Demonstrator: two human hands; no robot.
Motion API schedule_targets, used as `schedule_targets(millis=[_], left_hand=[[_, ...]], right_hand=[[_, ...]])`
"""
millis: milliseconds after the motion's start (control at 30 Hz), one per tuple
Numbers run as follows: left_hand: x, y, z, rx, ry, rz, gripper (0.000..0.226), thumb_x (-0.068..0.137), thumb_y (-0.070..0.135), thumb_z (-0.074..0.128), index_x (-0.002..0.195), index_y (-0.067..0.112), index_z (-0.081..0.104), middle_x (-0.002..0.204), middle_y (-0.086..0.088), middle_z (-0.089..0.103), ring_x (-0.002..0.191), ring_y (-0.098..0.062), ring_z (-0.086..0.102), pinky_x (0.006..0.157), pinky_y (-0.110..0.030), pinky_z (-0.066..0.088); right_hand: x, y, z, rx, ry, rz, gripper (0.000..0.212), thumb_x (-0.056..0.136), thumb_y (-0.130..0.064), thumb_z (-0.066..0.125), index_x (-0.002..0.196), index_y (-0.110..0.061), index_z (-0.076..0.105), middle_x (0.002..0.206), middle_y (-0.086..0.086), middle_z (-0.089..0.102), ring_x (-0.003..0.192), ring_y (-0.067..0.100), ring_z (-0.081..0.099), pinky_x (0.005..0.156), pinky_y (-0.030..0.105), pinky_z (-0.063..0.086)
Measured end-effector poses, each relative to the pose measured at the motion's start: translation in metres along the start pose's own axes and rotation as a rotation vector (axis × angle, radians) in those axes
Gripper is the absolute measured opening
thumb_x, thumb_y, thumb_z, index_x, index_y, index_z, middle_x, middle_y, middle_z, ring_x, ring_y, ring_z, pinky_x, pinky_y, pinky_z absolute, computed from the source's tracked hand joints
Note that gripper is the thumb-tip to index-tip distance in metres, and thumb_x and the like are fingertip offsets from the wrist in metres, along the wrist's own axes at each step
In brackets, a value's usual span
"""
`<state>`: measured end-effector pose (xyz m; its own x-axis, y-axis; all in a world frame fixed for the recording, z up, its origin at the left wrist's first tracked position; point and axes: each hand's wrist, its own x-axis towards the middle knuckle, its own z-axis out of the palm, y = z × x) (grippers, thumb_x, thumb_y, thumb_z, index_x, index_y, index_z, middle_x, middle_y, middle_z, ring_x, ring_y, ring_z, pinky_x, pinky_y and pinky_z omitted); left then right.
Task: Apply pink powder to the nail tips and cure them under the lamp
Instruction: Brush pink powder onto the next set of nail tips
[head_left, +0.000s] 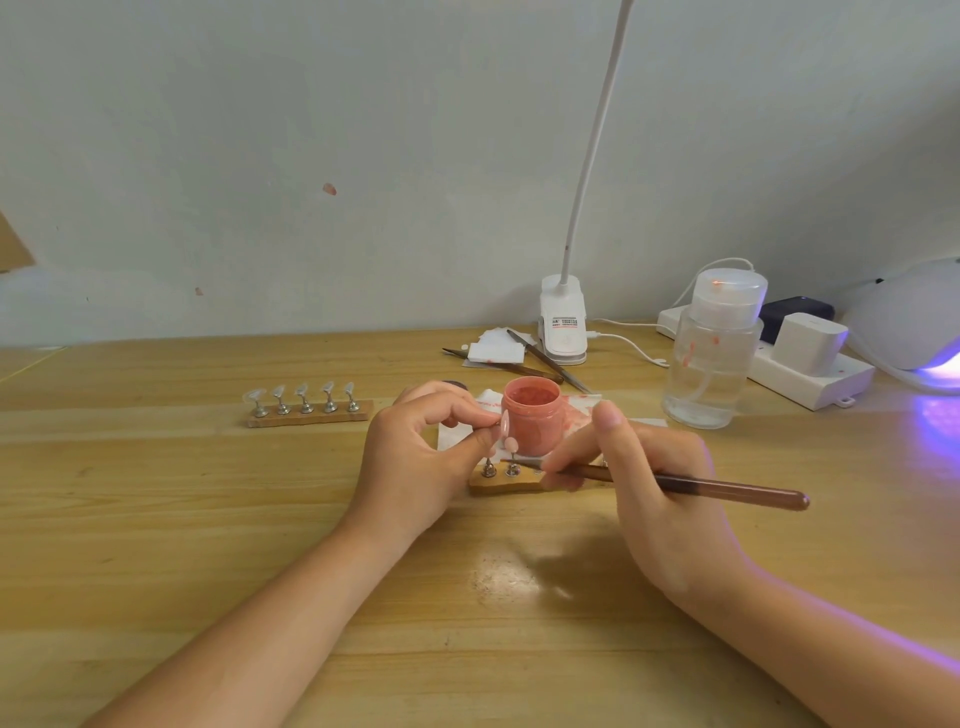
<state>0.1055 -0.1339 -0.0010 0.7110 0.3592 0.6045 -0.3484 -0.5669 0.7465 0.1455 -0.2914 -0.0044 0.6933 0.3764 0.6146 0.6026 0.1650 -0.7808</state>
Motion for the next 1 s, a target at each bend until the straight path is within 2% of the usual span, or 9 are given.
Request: schedule_targets(millis=[133, 233, 300, 367, 433, 567, 700, 833, 1000], left_hand=[[0.0006, -0.0007, -0.0006, 0.006, -0.013, 0.007, 0.029, 0.069, -0.001, 0.074, 0.061, 0.025, 0.064, 0.071, 0.011, 0.059, 0.079, -0.009, 0.056, 0.071, -0.007, 0.04], [0.0002, 0.0, -0.0004, -0.004, -0.002, -0.002, 0.031, 0.069, -0.001, 0.074, 0.061, 0.027, 0.063, 0.069, 0.011, 0.059, 0.077, -0.008, 0.056, 0.07, -0.006, 0.039], [0.0002, -0.0007, -0.0007, -0.006, -0.003, -0.011, 0.031, 0.07, -0.001, 0.074, 0.061, 0.026, 0.063, 0.069, 0.009, 0.061, 0.077, -0.01, 0.056, 0.07, -0.008, 0.04], [-0.0001, -0.0015, -0.0013, -0.006, -0.018, -0.016, 0.027, 0.071, 0.0, 0.074, 0.062, 0.023, 0.064, 0.069, 0.004, 0.062, 0.077, -0.013, 0.055, 0.071, -0.011, 0.041], [0.0003, -0.0019, -0.0015, -0.006, -0.024, -0.021, 0.027, 0.071, 0.0, 0.074, 0.062, 0.024, 0.064, 0.069, 0.003, 0.062, 0.077, -0.012, 0.054, 0.07, -0.011, 0.041], [0.0006, -0.0006, -0.0006, -0.014, -0.013, -0.029, 0.03, 0.071, 0.0, 0.073, 0.061, 0.027, 0.062, 0.069, 0.005, 0.061, 0.074, -0.007, 0.052, 0.069, -0.006, 0.037], [0.0008, -0.0013, -0.0009, -0.004, -0.024, -0.018, 0.028, 0.072, 0.002, 0.073, 0.062, 0.026, 0.062, 0.069, 0.001, 0.062, 0.077, -0.012, 0.055, 0.071, -0.01, 0.04], [0.0006, -0.0003, -0.0007, -0.003, -0.024, -0.026, 0.03, 0.071, -0.001, 0.073, 0.062, 0.026, 0.062, 0.07, 0.006, 0.061, 0.076, -0.01, 0.054, 0.07, -0.007, 0.038], [0.0009, -0.0004, -0.0012, -0.002, -0.036, -0.027, 0.027, 0.072, 0.0, 0.073, 0.063, 0.024, 0.063, 0.071, 0.001, 0.062, 0.077, -0.012, 0.054, 0.071, -0.01, 0.04]], right_hand=[[0.0029, 0.0013, -0.0001, -0.059, -0.009, -0.004, 0.042, 0.094, -0.033, 0.041, 0.072, -0.01, 0.068, 0.076, -0.001, 0.07, 0.08, 0.009, 0.065, 0.074, 0.025, 0.05], [0.0021, -0.0001, 0.0003, -0.011, -0.024, 0.042, 0.048, 0.091, -0.04, 0.041, 0.065, -0.011, 0.069, 0.067, 0.001, 0.068, 0.065, 0.007, 0.061, 0.065, 0.018, 0.046], [0.0014, -0.0008, 0.0, 0.01, 0.009, 0.006, 0.049, 0.09, -0.04, 0.036, 0.065, -0.012, 0.068, 0.068, 0.0, 0.068, 0.065, 0.006, 0.061, 0.064, 0.015, 0.046], [0.0027, 0.0006, 0.0003, -0.01, 0.02, -0.01, 0.046, 0.094, -0.034, 0.039, 0.071, -0.009, 0.068, 0.074, 0.0, 0.069, 0.075, 0.008, 0.064, 0.07, 0.023, 0.05], [0.0034, 0.0014, 0.0013, -0.021, -0.004, 0.024, 0.043, 0.094, -0.031, 0.039, 0.072, -0.008, 0.068, 0.075, 0.002, 0.069, 0.076, 0.01, 0.064, 0.073, 0.029, 0.051], [0.0017, -0.001, 0.0017, 0.049, 0.022, 0.047, 0.047, 0.09, -0.041, 0.04, 0.063, -0.014, 0.068, 0.066, 0.004, 0.068, 0.061, 0.008, 0.06, 0.063, 0.017, 0.046], [0.0035, 0.0004, 0.0015, 0.017, 0.047, 0.039, 0.043, 0.093, -0.031, 0.039, 0.073, -0.008, 0.069, 0.077, -0.001, 0.071, 0.074, 0.01, 0.065, 0.072, 0.021, 0.049], [0.0021, -0.0022, 0.0029, 0.058, 0.041, 0.084, 0.046, 0.089, -0.042, 0.043, 0.062, -0.015, 0.069, 0.062, 0.001, 0.068, 0.059, 0.009, 0.061, 0.061, 0.014, 0.046], [0.0035, -0.0015, 0.0026, 0.037, 0.044, 0.044, 0.042, 0.092, -0.031, 0.039, 0.072, -0.01, 0.069, 0.075, 0.002, 0.07, 0.071, 0.011, 0.065, 0.069, 0.019, 0.049]])
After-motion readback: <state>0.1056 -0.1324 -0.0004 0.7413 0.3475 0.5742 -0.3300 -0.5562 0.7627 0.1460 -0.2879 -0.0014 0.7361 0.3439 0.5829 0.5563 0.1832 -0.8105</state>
